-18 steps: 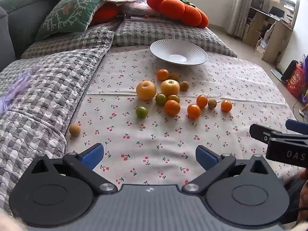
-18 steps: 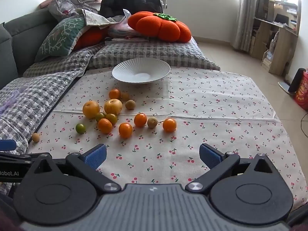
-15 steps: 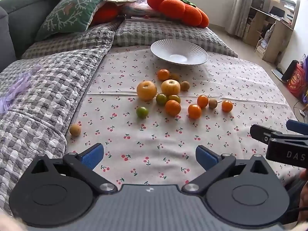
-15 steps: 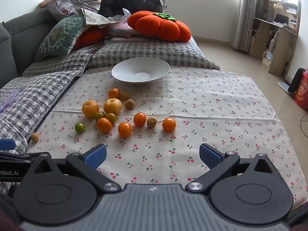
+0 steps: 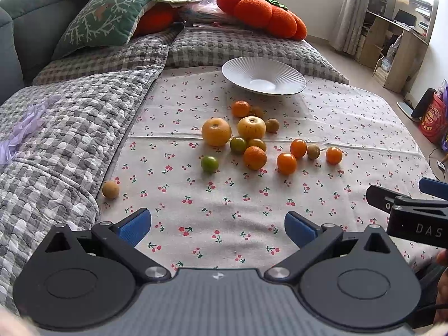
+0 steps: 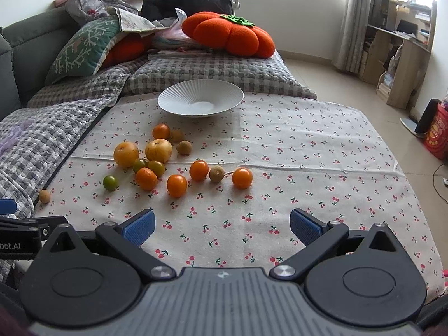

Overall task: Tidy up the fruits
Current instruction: 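Move the left tool toward the small brown fruit beside the sheet edge, then close the left gripper on the small brown fruit while the right gripper grasps another brown fruit, then carry both brown fruits to the white bowl and open both grippers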

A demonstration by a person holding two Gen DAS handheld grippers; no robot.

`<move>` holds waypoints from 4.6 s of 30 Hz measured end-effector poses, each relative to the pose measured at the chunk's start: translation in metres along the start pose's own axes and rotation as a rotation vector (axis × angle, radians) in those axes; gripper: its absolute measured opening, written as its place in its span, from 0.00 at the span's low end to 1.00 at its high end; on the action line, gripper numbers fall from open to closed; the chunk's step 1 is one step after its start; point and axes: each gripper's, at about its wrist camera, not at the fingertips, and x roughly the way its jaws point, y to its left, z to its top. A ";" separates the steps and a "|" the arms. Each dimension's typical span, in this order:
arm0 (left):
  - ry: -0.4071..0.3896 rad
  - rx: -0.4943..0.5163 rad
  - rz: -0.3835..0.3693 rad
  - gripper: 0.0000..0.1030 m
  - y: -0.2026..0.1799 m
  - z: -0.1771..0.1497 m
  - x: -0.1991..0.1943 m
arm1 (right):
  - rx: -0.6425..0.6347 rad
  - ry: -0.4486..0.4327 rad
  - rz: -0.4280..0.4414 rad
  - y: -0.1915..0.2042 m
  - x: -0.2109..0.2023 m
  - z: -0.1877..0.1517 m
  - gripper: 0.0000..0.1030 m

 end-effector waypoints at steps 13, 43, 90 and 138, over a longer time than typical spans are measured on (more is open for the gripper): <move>0.017 -0.052 0.052 0.97 0.033 0.011 0.010 | 0.018 -0.046 0.062 -0.004 -0.004 0.015 1.00; 0.227 -0.290 0.132 0.81 0.118 0.054 0.087 | -0.249 0.074 0.233 0.030 0.081 0.084 0.99; 0.233 -0.151 -0.022 0.22 0.066 0.069 0.141 | -0.584 0.321 0.261 0.016 0.177 0.066 0.40; 0.108 -0.163 -0.222 0.22 -0.025 0.204 0.204 | -0.172 0.159 0.294 -0.039 0.206 0.196 0.22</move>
